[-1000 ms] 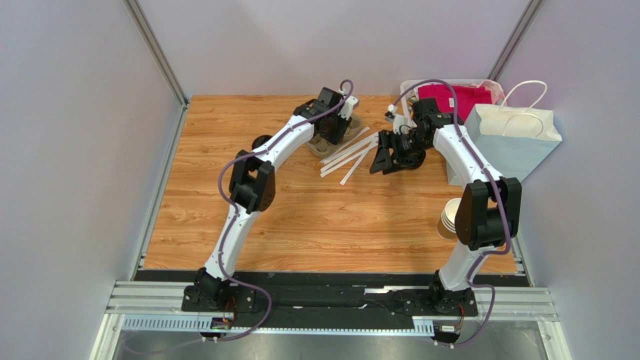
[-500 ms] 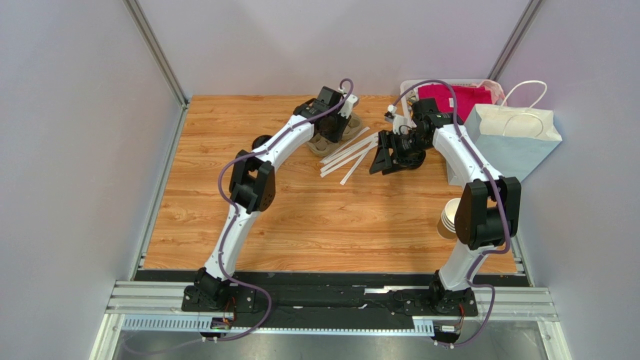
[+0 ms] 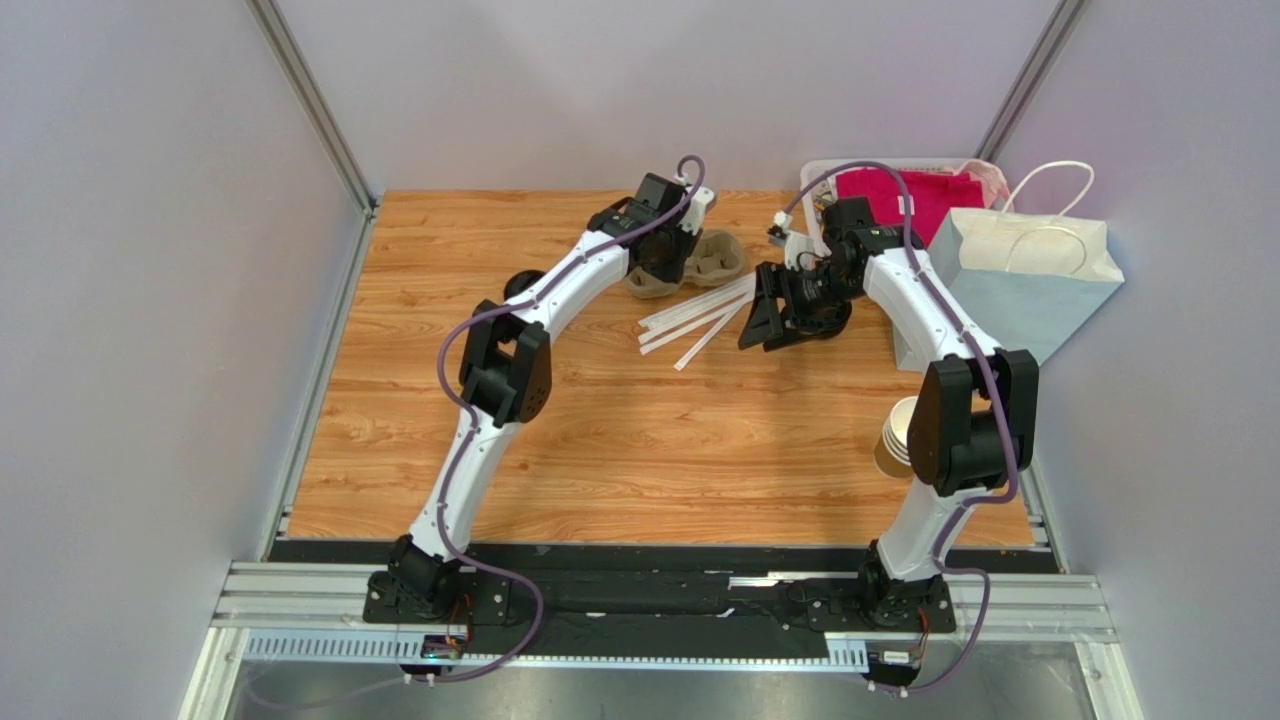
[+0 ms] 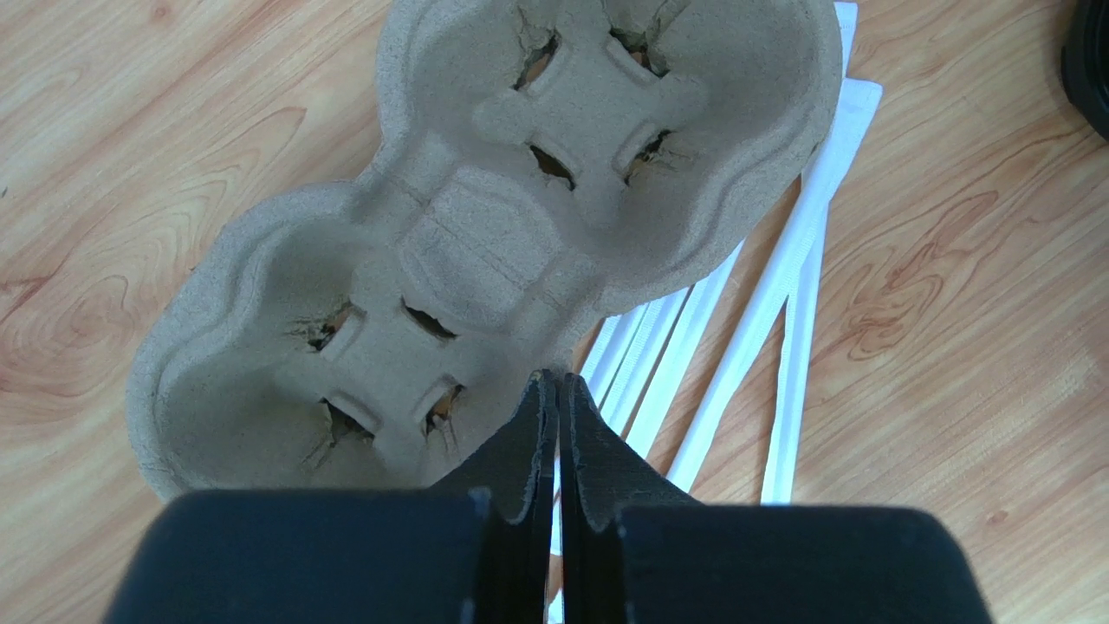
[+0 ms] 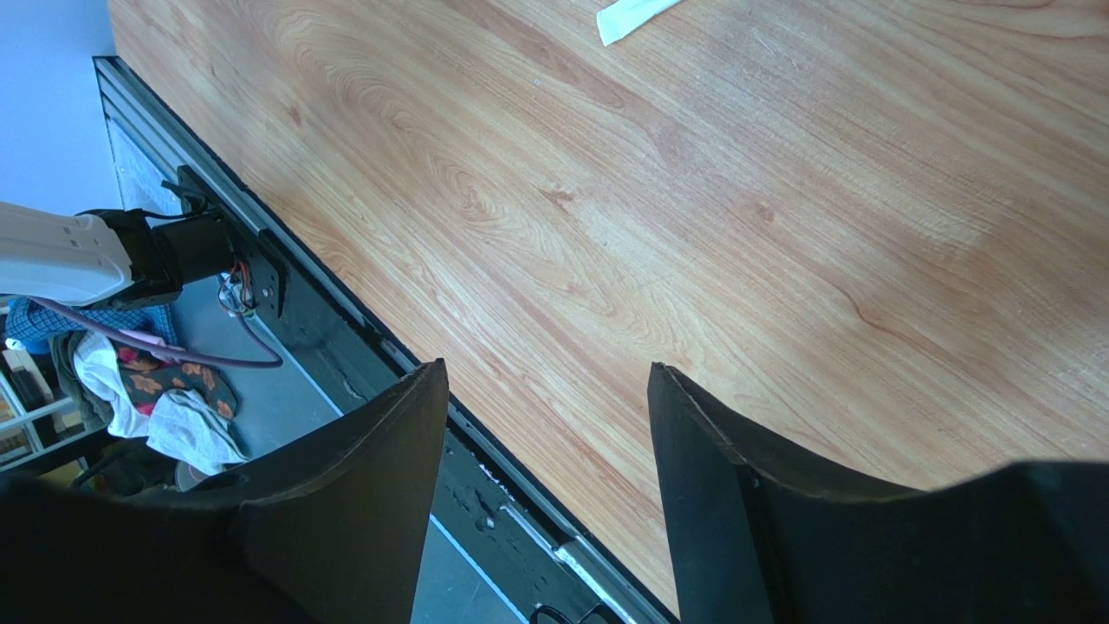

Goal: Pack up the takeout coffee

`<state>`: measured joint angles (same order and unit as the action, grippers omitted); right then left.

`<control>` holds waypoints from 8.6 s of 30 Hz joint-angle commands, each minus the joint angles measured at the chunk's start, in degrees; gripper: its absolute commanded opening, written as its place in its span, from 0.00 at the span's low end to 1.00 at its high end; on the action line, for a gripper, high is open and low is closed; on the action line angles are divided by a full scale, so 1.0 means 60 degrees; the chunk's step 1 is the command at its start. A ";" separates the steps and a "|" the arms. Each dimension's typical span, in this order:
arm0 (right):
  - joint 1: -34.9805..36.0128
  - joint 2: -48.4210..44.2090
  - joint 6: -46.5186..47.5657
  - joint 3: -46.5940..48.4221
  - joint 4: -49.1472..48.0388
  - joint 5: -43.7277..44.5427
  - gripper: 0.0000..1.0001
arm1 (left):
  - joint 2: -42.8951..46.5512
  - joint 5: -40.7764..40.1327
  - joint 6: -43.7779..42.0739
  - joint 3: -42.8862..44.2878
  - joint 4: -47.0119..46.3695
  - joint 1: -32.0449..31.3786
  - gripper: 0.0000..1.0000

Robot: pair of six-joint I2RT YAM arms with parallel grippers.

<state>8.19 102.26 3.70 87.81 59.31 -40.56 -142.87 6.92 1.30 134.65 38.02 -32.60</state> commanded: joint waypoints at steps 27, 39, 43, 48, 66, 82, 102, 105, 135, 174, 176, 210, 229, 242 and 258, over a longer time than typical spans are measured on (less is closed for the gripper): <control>-0.0031 0.0534 0.0130 0.1623 -0.0114 0.0460 0.61 | 0.2014 0.0588 0.0531 -0.0615 -0.0567 -0.0103 0.07; -0.0046 0.1502 -0.0427 0.3134 -0.0422 0.1281 0.60 | 0.1575 0.0839 0.0370 -0.1245 0.0006 -0.0499 0.30; -0.0031 0.1458 -0.0427 0.3017 -0.0466 0.1281 0.60 | 0.1385 0.0708 0.0399 -0.1187 0.0035 -0.0514 0.30; -0.0046 0.1443 -0.0442 0.2987 -0.0495 0.1237 0.60 | 0.1238 0.0386 0.0369 -0.1201 0.0108 -0.0558 0.31; -0.0046 0.1663 -0.0471 0.3016 -0.0539 0.1178 0.60 | 0.0901 -0.0040 0.0471 -0.1113 0.0284 -0.0558 0.24; -0.0017 0.2497 -0.1510 0.2650 -0.2616 0.1310 0.62 | 0.2115 0.0004 0.2404 -0.1845 -0.0959 0.0189 0.00; 0.0452 0.4108 -0.4132 0.2533 -0.7115 0.1178 0.62 | 0.2410 0.1249 0.4060 -0.2856 -0.2308 0.1009 0.00; 0.0496 0.4488 -0.4162 0.2737 -0.7306 0.1295 0.61 | 0.2439 0.1454 0.4192 -0.2930 -0.2455 0.1068 0.00; 0.0892 0.4432 -0.4177 0.1815 -0.8362 0.2395 0.70 | 0.2966 0.2216 0.5437 -0.3355 -0.3422 0.1332 0.00; 0.0218 0.4373 -0.8527 0.1244 -1.1686 -0.0360 0.67 | 0.2937 0.0634 0.4558 -0.3486 -0.2938 0.1127 0.00; 0.0320 0.4460 -0.8891 0.1288 -1.1788 -0.0170 0.67 | 0.2937 0.0591 0.4617 -0.3530 -0.2997 0.1083 0.00; 0.0320 0.3831 -0.8484 0.1111 -1.0691 0.0109 0.71 | 0.3230 0.0283 0.4296 -0.3150 -0.2924 0.1083 0.00; 0.0189 0.2294 -0.6508 0.1522 -0.8568 -0.0038 0.71 | 0.5587 0.0619 0.0927 -0.2211 -0.0029 0.2778 0.00; 0.0189 -0.0501 -0.1938 0.1625 -0.4293 0.0621 0.72 | 1.0244 0.1396 -0.1300 -0.9503 -0.0022 0.6735 0.00; -0.1993 -0.3053 0.0509 0.1871 -0.1215 0.1032 0.84 | 0.9764 0.0751 -0.2589 -1.2832 -0.2001 0.7191 0.04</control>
<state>-0.80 87.26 -0.56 95.33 45.21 -34.50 -83.18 11.94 -10.31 58.17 29.36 10.17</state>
